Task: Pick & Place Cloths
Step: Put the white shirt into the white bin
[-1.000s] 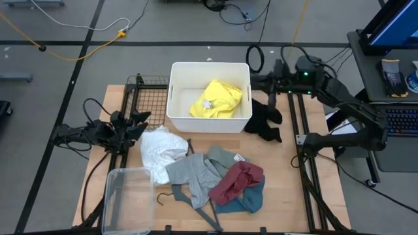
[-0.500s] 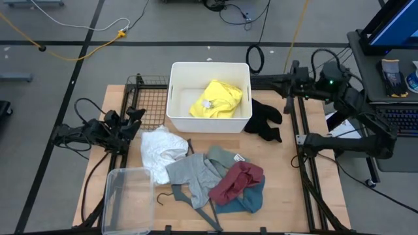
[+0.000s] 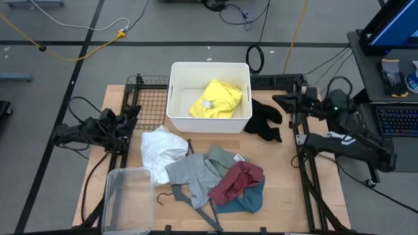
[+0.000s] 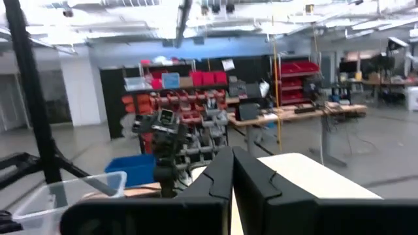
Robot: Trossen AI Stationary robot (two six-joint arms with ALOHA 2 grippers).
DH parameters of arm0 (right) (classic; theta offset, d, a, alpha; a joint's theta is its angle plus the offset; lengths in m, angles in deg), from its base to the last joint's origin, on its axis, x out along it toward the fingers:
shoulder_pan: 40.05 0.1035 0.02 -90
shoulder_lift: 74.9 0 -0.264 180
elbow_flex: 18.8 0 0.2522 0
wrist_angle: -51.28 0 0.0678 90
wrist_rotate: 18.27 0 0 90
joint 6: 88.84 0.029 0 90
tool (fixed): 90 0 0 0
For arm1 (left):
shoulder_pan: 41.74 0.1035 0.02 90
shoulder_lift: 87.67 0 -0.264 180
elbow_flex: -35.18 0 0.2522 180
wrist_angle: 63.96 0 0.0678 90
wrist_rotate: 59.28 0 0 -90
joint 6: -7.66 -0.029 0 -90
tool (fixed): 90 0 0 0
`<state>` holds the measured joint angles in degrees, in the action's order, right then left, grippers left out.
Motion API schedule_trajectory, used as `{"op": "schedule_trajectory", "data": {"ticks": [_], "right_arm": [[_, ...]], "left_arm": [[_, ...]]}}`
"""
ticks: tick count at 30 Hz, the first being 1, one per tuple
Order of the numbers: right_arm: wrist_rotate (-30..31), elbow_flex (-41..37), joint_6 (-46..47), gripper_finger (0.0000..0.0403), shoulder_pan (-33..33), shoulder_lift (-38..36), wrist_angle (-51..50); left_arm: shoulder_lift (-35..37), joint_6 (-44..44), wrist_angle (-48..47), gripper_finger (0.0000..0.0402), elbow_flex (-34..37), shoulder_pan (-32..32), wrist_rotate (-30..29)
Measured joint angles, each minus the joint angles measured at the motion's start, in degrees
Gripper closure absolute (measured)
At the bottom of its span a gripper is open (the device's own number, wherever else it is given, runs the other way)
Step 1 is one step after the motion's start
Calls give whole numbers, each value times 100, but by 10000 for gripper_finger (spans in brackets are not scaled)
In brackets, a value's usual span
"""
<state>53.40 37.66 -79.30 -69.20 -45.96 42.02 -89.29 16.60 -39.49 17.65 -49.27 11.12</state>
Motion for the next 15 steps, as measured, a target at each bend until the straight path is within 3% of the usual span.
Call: {"op": "schedule_trajectory", "data": {"ticks": [6,15], "right_arm": [[7,-475,15,402,0,-553,5],[36,-833,-135,402,0,-928,102]], "left_arm": [[-514,291,-1398,78,-693,-2,-179],[-2225,1314,-3833,78,-2320,-2,-291]]}}
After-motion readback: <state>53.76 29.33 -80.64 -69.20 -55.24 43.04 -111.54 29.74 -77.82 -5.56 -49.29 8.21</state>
